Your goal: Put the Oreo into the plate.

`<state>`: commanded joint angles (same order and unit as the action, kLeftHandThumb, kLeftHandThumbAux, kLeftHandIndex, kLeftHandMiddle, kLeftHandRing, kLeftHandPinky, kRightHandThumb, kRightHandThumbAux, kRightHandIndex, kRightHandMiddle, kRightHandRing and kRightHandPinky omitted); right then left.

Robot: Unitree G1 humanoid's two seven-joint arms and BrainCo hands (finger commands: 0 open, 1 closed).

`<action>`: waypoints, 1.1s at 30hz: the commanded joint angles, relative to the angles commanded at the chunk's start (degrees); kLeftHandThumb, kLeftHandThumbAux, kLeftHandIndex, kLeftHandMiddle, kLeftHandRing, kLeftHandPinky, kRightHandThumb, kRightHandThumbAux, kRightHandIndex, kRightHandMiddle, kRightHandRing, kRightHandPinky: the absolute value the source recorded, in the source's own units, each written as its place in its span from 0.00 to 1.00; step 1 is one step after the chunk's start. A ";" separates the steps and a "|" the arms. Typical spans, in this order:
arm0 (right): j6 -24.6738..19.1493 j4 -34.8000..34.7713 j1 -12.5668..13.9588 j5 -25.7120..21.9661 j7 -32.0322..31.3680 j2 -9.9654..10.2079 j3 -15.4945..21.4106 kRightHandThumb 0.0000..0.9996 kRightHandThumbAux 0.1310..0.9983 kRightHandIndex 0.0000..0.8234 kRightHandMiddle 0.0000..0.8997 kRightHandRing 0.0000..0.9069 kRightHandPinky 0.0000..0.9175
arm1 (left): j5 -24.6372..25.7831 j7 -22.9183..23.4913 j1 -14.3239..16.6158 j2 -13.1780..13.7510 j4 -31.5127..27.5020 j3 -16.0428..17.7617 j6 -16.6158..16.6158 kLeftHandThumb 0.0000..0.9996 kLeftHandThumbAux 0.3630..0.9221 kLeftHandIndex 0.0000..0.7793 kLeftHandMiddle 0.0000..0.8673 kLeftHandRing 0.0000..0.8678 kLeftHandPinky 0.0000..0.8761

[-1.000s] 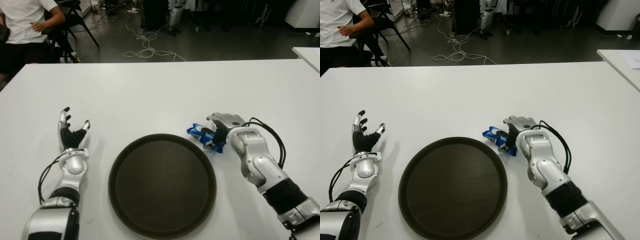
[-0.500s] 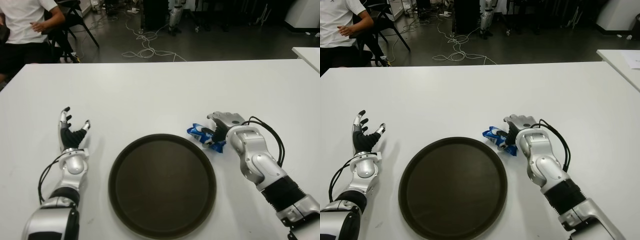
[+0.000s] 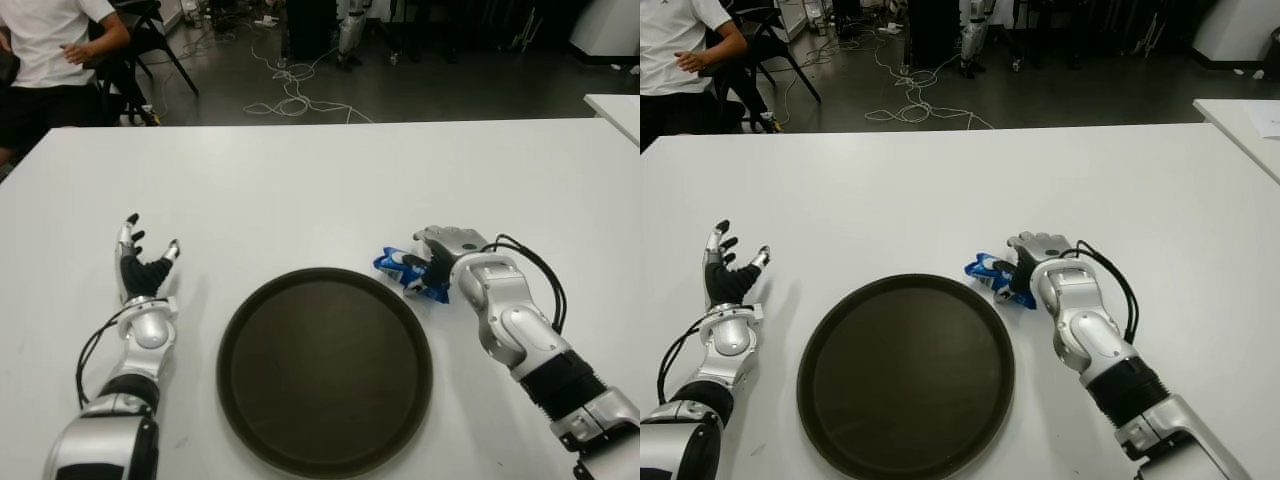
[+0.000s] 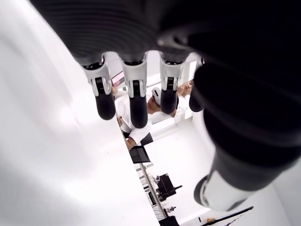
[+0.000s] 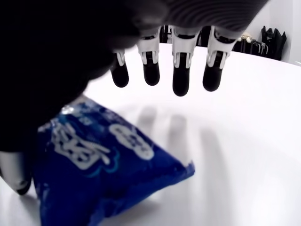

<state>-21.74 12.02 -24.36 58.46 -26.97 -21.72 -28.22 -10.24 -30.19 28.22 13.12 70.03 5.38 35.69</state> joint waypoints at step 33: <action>7.76 2.42 -3.07 -7.05 -7.88 -2.87 -1.07 0.00 0.42 0.09 0.23 0.24 0.23 | 0.05 -0.23 0.21 -0.19 -0.08 0.04 -0.23 0.09 0.78 0.12 0.11 0.12 0.13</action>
<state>-13.98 14.44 -27.44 51.41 -34.84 -24.58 -29.29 -10.18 -30.41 28.43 12.93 69.95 5.42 35.45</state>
